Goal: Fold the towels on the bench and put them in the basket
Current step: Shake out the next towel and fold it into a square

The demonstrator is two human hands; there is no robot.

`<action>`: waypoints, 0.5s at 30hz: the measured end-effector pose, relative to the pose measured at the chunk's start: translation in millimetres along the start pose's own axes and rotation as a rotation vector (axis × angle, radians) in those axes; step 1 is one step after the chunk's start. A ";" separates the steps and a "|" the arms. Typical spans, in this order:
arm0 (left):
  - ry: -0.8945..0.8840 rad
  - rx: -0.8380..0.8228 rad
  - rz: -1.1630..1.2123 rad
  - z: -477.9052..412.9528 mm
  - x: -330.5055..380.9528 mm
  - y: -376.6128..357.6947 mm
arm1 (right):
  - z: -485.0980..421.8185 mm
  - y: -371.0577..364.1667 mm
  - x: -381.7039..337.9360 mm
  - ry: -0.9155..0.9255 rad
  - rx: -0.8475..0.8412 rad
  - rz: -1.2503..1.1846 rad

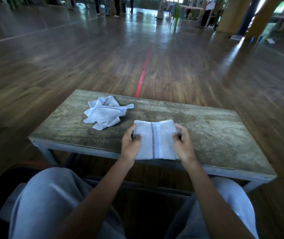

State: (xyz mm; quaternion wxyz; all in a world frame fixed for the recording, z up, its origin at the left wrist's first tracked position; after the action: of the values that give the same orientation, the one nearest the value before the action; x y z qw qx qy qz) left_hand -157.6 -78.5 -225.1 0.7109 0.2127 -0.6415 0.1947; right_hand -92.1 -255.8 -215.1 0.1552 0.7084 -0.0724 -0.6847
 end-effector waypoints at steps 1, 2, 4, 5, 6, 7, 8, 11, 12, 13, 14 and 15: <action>-0.039 0.027 0.012 4.3 7.8 15.4 | 7.2 -9.0 -11.8 0.046 -0.018 -0.003; -0.066 0.054 0.020 8.1 14.2 29.7 | 12.5 -18.1 -22.1 0.083 -0.034 -0.006; -0.096 0.125 0.026 18.3 25.4 66.2 | 24.3 -43.8 -46.4 0.138 -0.094 -0.021; -0.107 0.169 0.030 25.8 31.1 88.1 | 31.8 -60.4 -60.1 0.152 -0.138 -0.024; -0.118 0.213 0.027 34.4 36.7 110.9 | 40.0 -78.1 -73.3 0.159 -0.186 -0.031; -0.131 0.258 0.012 42.7 41.4 133.6 | 48.4 -96.5 -86.4 0.169 -0.239 -0.043; -0.142 0.311 -0.005 51.5 44.4 157.0 | 57.6 -115.0 -98.6 0.179 -0.295 -0.057; -0.168 0.468 -0.024 80.7 43.1 224.8 | 84.4 -169.8 -128.4 0.236 -0.442 -0.075; -0.170 0.510 -0.026 91.1 39.5 244.5 | 92.6 -188.4 -135.1 0.253 -0.486 -0.085; -0.165 0.555 -0.022 101.1 33.3 263.7 | 102.0 -207.4 -140.3 0.267 -0.532 -0.093; -0.156 0.603 -0.015 110.2 25.7 282.3 | 110.7 -226.7 -143.4 0.280 -0.575 -0.104; -0.150 0.656 -0.013 118.0 18.9 300.0 | 120.0 -245.5 -146.2 0.294 -0.619 -0.113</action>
State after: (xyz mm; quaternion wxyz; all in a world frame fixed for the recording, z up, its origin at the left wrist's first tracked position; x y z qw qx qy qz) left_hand -418.4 106.6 -180.4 0.5566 0.4480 -0.5937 0.3702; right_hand -245.8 6.9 -156.6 0.3336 0.7214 0.2012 -0.5725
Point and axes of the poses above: each hand's wrist, its own z-axis away from the middle knuckle, its own y-axis out of the back of the hand, x = y × z, the point moved 5 cm from there along -z, towards the middle knuckle
